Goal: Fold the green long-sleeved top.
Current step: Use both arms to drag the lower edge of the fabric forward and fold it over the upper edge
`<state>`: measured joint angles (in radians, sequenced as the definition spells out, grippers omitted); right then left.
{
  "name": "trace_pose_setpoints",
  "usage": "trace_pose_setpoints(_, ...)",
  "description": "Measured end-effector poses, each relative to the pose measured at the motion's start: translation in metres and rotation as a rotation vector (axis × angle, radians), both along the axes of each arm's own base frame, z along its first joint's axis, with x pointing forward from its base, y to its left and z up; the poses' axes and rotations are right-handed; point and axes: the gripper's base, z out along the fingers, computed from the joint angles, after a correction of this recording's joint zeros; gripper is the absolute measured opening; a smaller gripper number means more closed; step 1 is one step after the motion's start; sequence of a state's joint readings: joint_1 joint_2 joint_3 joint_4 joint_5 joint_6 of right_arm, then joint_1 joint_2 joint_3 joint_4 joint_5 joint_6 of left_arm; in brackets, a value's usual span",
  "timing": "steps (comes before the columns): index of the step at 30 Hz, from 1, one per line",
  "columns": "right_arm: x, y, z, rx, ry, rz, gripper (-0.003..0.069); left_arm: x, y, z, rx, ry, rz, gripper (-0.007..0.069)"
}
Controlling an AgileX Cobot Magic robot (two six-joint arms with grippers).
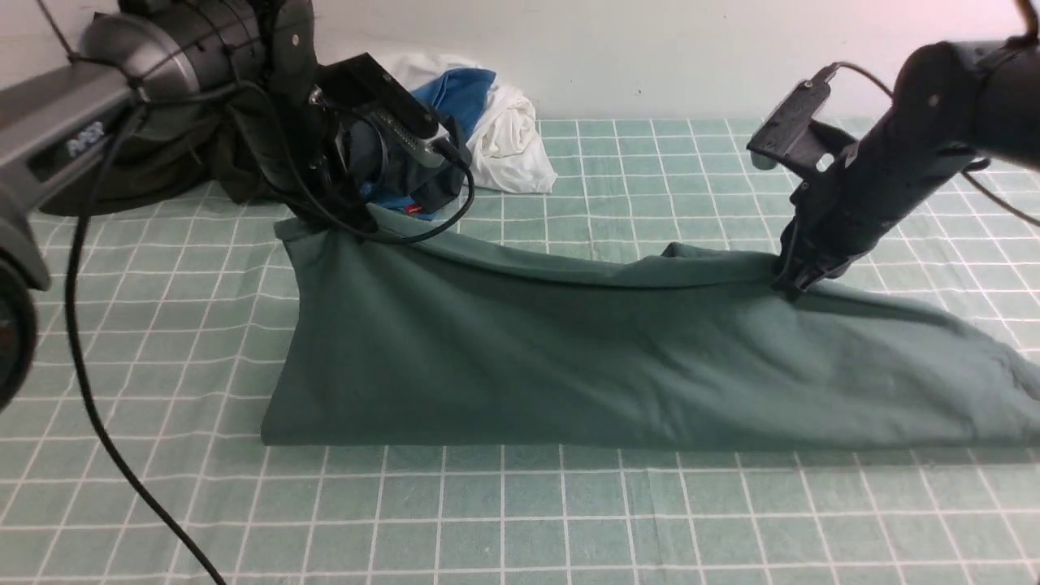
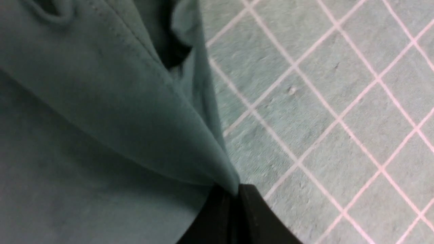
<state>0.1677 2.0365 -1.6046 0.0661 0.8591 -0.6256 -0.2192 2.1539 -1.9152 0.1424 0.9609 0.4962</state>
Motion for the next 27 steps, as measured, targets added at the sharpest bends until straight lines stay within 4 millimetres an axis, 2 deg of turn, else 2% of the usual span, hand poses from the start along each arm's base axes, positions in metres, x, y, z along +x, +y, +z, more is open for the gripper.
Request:
trace_pose_setpoints(1, 0.001, 0.0, -0.002, 0.002, -0.002, -0.005, 0.0006, 0.001, 0.0, -0.001, -0.001, -0.003, 0.002, 0.0018)
trace_pose_setpoints(3, 0.013, 0.001, -0.018, 0.021, -0.025, -0.07, 0.0024, 0.012, 0.002, -0.019, -0.01, -0.01, 0.016, 0.0035)
trace_pose_setpoints(5, 0.017, 0.001, -0.024, 0.033, -0.037, -0.103, 0.0056, 0.016, 0.003, -0.03, -0.011, -0.003, 0.023, 0.0061)
trace_pose_setpoints(6, 0.019, 0.0, -0.027, 0.039, -0.046, -0.123, 0.0093, 0.019, 0.004, -0.036, -0.011, -0.003, 0.025, 0.0089)
trace_pose_setpoints(7, 0.02, 0.0, -0.027, 0.044, -0.048, -0.133, 0.01, 0.019, 0.004, -0.037, -0.012, -0.005, 0.025, 0.0094)
trace_pose_setpoints(8, 0.021, 0.0, -0.026, 0.062, -0.052, -0.176, 0.0164, 0.021, 0.005, -0.042, -0.016, -0.004, 0.034, 0.0146)
trace_pose_setpoints(10, 0.022, -0.001, -0.019, 0.082, -0.069, -0.226, 0.0245, 0.022, 0.006, -0.042, -0.029, -0.015, 0.059, 0.0217)
trace_pose_setpoints(11, 0.022, -0.002, -0.017, 0.087, -0.07, -0.239, 0.0263, 0.023, 0.006, -0.041, -0.033, -0.018, 0.066, 0.0235)
trace_pose_setpoints(12, 0.021, -0.003, -0.007, 0.104, -0.083, -0.286, 0.0322, 0.025, 0.008, -0.037, -0.056, -0.031, 0.107, 0.0307)
trace_pose_setpoints(15, 0.012, -0.014, 0.018, 0.131, -0.076, -0.397, 0.0423, 0.027, 0.009, -0.021, -0.101, -0.046, 0.204, 0.043)
trace_pose_setpoints(16, 0.01, -0.015, 0.021, 0.133, -0.072, -0.407, 0.0427, 0.027, 0.01, -0.019, -0.107, -0.046, 0.218, 0.0443)
trace_pose_setpoints(18, -0.001, -0.027, 0.04, 0.142, -0.033, -0.459, 0.0461, 0.024, 0.01, 0.002, -0.137, -0.035, 0.287, 0.049)
trace_pose_setpoints(21, -0.01, -0.026, 0.048, 0.169, 0.025, -0.451, 0.0466, 0.017, 0.007, 0.017, -0.15, -0.016, 0.308, 0.0482)
trace_pose_setpoints(23, -0.014, -0.017, 0.047, 0.221, 0.071, -0.424, 0.0465, 0.01, 0.0, 0.025, -0.149, -0.004, 0.303, 0.0445)
trace_pose_setpoints(27, -0.013, 0.029, 0.02, 0.331, 0.194, -0.286, 0.0454, 0.002, -0.016, 0.027, -0.145, 0.041, 0.278, 0.0277)
